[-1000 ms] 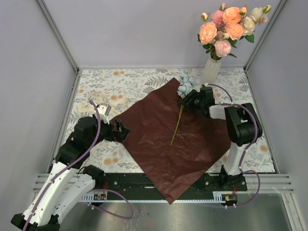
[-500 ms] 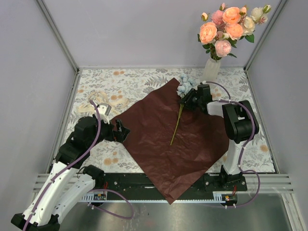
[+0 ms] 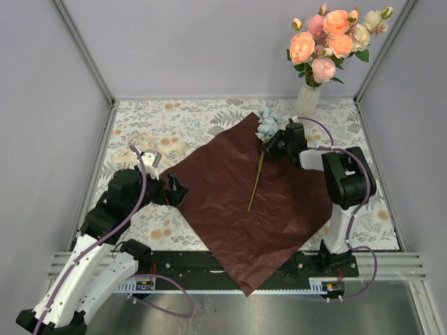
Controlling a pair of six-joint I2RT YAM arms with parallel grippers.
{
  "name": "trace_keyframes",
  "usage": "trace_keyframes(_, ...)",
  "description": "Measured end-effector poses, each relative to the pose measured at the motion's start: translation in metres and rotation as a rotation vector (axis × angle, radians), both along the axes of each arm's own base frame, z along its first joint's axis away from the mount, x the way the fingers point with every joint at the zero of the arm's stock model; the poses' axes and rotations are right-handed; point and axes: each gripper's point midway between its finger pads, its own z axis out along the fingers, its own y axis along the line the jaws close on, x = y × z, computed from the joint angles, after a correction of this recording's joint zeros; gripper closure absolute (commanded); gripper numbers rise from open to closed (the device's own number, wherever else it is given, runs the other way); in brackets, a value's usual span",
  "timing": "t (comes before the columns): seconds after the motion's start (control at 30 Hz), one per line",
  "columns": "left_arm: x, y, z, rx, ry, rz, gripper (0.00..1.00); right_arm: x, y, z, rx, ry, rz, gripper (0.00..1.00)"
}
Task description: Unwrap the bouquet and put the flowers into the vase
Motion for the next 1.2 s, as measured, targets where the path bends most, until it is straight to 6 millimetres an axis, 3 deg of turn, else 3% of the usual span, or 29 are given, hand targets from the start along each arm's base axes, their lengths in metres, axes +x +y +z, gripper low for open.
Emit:
trace_keyframes(0.13, 0.0, 0.0, 0.0, 0.0, 0.0, 0.0, 0.01, -0.005, 0.001, 0.026, 0.01, -0.085, 0.015, 1.0)
trace_keyframes(0.3, 0.0, 0.0, 0.0, 0.0, 0.0, 0.0, 0.01, -0.018, -0.001, 0.077, 0.037, -0.239, 0.019, 1.0)
trace_keyframes(0.73, 0.0, 0.0, 0.0, 0.0, 0.001, 0.0, 0.01, -0.092, -0.014, 0.182, -0.017, -0.612, 0.078, 1.0)
trace_keyframes(0.8, 0.0, 0.0, 0.0, 0.0, 0.002, 0.0, 0.01, -0.1, -0.024, 0.188, -0.049, -0.659, 0.039, 1.0)
trace_keyframes(1.07, 0.001, 0.0, -0.002, 0.003, 0.008, 0.0, 0.01, -0.12, -0.085, 0.168, -0.208, -0.677, -0.216, 1.0)
trace_keyframes(1.2, 0.001, -0.001, -0.003, 0.005, 0.012, 0.0, 0.01, -0.127, -0.114, 0.183, -0.265, -0.715, -0.35, 1.0)
